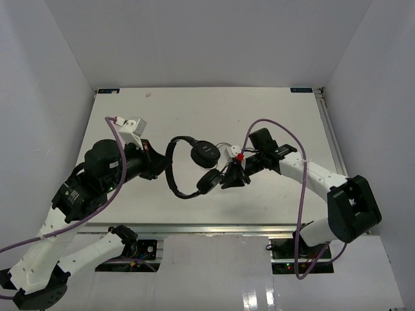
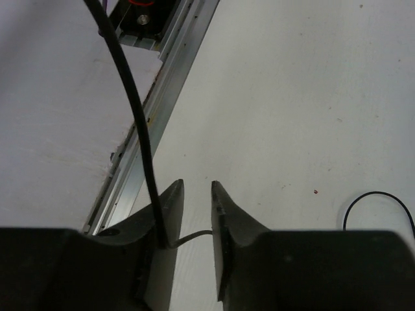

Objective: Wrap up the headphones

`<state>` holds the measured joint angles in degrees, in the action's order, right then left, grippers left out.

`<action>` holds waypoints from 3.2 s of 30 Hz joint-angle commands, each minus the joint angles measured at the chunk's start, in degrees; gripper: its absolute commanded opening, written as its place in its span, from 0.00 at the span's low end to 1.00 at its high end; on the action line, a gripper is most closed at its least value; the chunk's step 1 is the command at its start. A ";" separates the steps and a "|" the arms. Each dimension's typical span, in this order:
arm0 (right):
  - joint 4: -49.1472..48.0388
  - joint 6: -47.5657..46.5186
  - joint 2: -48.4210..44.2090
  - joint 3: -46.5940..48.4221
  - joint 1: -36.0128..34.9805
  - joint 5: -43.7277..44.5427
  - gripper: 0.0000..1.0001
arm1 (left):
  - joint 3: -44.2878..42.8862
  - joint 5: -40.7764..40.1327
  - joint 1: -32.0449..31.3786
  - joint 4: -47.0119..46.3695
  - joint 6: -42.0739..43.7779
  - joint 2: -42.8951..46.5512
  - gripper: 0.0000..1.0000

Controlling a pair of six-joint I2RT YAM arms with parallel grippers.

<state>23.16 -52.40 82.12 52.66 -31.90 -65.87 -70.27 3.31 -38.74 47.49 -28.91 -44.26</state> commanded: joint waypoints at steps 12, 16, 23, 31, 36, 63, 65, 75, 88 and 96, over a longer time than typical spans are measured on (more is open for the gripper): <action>-3.82 7.45 -14.98 3.92 0.94 38.69 0.08 | 2.55 -10.58 -0.02 1.56 2.78 -0.62 0.00; -3.04 7.27 -17.13 8.59 1.20 50.28 0.08 | 5.61 -10.49 0.07 1.75 5.84 -3.76 0.00; -0.81 1.22 -20.31 19.03 1.14 50.62 0.08 | 9.70 -8.56 0.07 -3.31 10.91 -10.05 0.00; 2.98 -6.44 -21.03 30.47 -0.05 41.09 0.08 | 7.65 -6.52 0.03 -7.63 14.50 -18.88 0.00; 3.47 -6.62 -20.92 32.00 -0.88 36.14 0.08 | 7.08 -4.14 0.07 -10.27 15.00 -21.81 0.00; -3.31 -0.24 -10.40 37.78 -9.67 44.43 0.08 | 6.56 0.74 0.07 -16.65 15.47 -28.34 0.00; -4.19 0.41 -10.01 37.90 -9.79 45.63 0.08 | 7.08 0.44 -0.02 -17.98 14.78 -28.62 0.00; -4.12 1.10 -8.77 36.10 -10.88 47.30 0.08 | 7.65 2.47 0.01 -26.43 11.80 -30.67 0.00; -2.85 -0.03 -10.26 31.28 -11.25 48.06 0.08 | 10.25 0.16 -0.02 -28.56 10.49 -28.73 0.00; -2.44 -1.85 -9.60 28.48 -11.43 49.27 0.08 | 10.62 0.61 -0.11 -28.89 12.34 -26.20 0.00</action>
<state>21.68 -53.08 73.43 82.53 -42.92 -17.98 -59.42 3.44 -38.74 21.30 -17.11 -74.83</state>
